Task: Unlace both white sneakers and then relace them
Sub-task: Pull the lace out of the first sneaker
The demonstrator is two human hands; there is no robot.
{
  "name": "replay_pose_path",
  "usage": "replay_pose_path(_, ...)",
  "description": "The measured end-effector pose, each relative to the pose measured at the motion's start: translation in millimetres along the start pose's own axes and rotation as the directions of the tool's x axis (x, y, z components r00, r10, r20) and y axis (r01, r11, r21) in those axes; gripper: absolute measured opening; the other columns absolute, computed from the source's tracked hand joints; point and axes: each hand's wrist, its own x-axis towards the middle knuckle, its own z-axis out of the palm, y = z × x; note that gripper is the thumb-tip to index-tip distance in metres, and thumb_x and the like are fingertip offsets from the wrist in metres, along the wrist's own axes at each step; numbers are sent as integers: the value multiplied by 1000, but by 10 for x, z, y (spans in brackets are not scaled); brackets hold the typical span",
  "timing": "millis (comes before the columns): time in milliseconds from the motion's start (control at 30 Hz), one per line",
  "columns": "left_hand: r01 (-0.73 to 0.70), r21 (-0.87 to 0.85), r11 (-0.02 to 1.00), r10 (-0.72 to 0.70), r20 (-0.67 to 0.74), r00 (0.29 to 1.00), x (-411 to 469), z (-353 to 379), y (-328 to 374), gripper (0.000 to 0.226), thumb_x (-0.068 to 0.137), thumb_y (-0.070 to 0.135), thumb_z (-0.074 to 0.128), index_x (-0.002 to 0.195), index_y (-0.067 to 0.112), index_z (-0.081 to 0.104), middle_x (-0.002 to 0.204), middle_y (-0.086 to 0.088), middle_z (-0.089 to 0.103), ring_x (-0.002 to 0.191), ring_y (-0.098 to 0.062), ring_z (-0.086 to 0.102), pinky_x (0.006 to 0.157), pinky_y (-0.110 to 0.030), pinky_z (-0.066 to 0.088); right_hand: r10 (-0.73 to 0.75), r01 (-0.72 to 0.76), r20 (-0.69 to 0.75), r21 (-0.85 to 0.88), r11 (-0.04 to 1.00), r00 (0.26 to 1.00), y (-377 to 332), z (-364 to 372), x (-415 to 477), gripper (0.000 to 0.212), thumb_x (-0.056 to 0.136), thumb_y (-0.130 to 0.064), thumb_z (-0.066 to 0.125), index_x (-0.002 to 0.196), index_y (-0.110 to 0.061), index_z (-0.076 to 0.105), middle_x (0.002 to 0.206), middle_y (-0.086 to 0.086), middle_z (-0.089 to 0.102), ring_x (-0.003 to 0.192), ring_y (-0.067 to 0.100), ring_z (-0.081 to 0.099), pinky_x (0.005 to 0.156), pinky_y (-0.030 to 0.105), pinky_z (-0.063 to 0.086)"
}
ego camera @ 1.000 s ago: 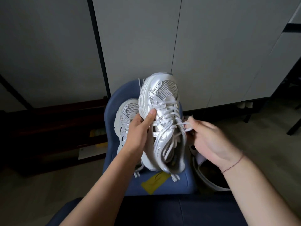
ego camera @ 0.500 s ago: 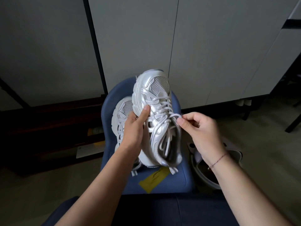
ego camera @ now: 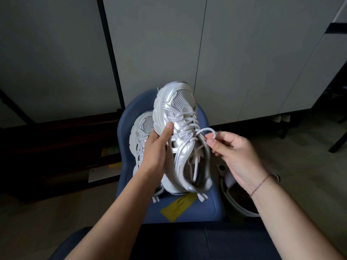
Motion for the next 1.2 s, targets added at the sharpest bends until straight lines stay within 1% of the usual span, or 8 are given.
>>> replay_pose_path(100,-9,10,1000,8,9,1000,-10,7,-4,38,96,36,57,125,12,62,118,-11,70,111,-27,66,105,-49,44,-7,1,-54,-103,995,999,-4,33,3,11,82,-10,66,71,-12,65,55,-7,57,51,3,48,53,14,40)
replay_pose_path(267,28,-6,1000,-28,7,1000,-13,-14,12,37,95,38,57,122,13,64,115,-9,71,108,-26,68,104,-49,46,284,-315,151,614,724,947,-154,-75,63,18,72,-27,68,63,-14,61,53,-5,44,42,5,39,42,14,35)
replay_pose_path(400,48,-38,998,-48,-6,999,-22,-11,30,37,96,35,56,122,10,63,114,-11,72,107,-26,68,104,-48,46,206,-259,183,347,901,961,-65,-68,29,45,53,-34,86,88,-13,68,63,-8,56,55,3,50,57,16,42)
replay_pose_path(567,67,-52,996,-67,2,998,-32,-20,40,39,97,35,55,126,10,61,115,-11,71,108,-27,68,103,-48,47,-16,15,-45,-33,999,999,35,72,17,5,80,-7,66,82,-9,70,70,-3,66,58,3,48,61,12,42)
replay_pose_path(667,60,-21,998,-60,4,998,-34,-26,38,40,95,40,57,124,13,63,114,-9,72,107,-26,68,104,-48,46,126,-112,-39,249,962,991,-5,77,38,9,76,-10,63,72,-6,69,60,0,57,51,6,45,53,13,41)
replay_pose_path(800,63,-29,998,-63,-12,998,-26,-60,62,39,95,40,56,122,12,64,113,-9,72,106,-25,69,103,-47,47,296,-233,58,764,601,953,-118,-49,108,9,71,-20,63,68,-12,67,57,-6,52,46,2,45,46,12,38)
replay_pose_path(1033,52,-25,998,-54,-61,997,-18,-53,46,37,95,36,58,122,11,65,113,-10,72,106,-25,68,103,-48,47,111,-98,-59,186,978,992,22,184,-10,13,70,-15,66,79,-7,69,61,-3,60,55,5,46,57,15,39)
replay_pose_path(1200,63,-24,998,-64,-36,997,-12,-71,52,40,93,41,59,121,13,65,113,-10,72,107,-27,68,103,-49,46,281,-195,-4,708,679,960,-79,-36,162,12,56,-19,78,58,-10,71,53,-3,54,40,1,43,42,11,35)
